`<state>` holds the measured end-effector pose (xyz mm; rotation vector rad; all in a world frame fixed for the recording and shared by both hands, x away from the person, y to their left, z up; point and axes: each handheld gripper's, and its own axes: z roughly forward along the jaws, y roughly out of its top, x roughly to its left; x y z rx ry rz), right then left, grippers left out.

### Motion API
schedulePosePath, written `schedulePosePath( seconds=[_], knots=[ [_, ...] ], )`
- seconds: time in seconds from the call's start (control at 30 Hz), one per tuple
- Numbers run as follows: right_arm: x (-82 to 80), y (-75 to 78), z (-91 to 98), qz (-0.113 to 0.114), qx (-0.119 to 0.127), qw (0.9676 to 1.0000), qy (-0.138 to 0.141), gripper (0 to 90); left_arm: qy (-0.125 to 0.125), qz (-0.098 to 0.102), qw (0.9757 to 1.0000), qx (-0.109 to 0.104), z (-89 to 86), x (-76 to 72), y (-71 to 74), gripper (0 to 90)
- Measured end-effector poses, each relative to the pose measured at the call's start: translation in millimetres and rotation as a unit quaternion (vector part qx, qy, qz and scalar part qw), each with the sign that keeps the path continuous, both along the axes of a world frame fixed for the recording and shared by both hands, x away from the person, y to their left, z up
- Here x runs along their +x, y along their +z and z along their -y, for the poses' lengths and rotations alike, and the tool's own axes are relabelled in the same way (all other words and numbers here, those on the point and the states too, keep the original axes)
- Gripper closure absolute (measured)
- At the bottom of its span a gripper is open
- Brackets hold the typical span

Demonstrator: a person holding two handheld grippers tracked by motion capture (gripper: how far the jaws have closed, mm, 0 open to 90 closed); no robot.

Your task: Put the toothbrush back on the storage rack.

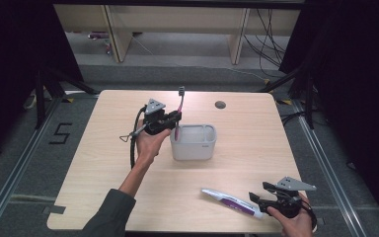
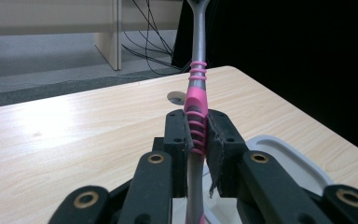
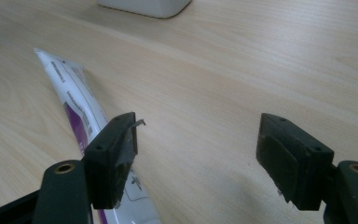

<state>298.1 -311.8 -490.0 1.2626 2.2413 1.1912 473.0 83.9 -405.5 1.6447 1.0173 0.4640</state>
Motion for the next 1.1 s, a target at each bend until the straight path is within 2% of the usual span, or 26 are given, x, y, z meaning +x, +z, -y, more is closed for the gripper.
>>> schedulePosePath(
  seconds=[0.2,0.23,0.27,0.3,0.43,0.83,0.97,1.1],
  knots=[
    [-0.3,0.4,-0.1,-0.001,0.001,1.0000,0.002,29.8,0.004,-0.005,1.0000,0.000,-2.6,0.9,-8.2,78.7],
    [-0.3,0.0,-1.0,-0.007,0.008,0.9999,0.003,29.8,0.006,-0.005,1.0000,-0.001,-2.9,0.8,-9.6,78.7],
    [-0.1,0.1,-0.5,-0.005,0.003,1.0000,0.003,29.8,0.006,-0.008,1.0000,0.000,-3.3,0.3,-10.9,78.7],
    [-0.8,0.0,-1.6,-0.014,0.010,0.9998,0.003,29.8,0.006,-0.008,1.0000,0.000,-3.3,0.3,-10.9,78.7],
    [-0.3,-0.3,-1.5,-0.008,0.006,0.9999,0.002,29.8,0.007,-0.012,0.9999,0.002,-4.0,0.5,-17.7,78.6],
    [-0.1,-0.5,-1.4,-0.005,0.002,1.0000,0.004,29.7,0.004,-0.018,0.9995,0.024,-1.1,-0.7,-28.2,78.4],
    [-0.1,-0.6,-1.4,-0.005,0.002,1.0000,0.005,29.7,0.006,-0.019,0.9995,0.025,-1.8,-1.0,-29.3,78.2],
    [0.0,-0.8,-1.7,-0.006,0.003,1.0000,0.007,29.7,0.008,-0.018,0.9992,0.035,-2.8,-1.7,-28.9,77.7]
  ],
)
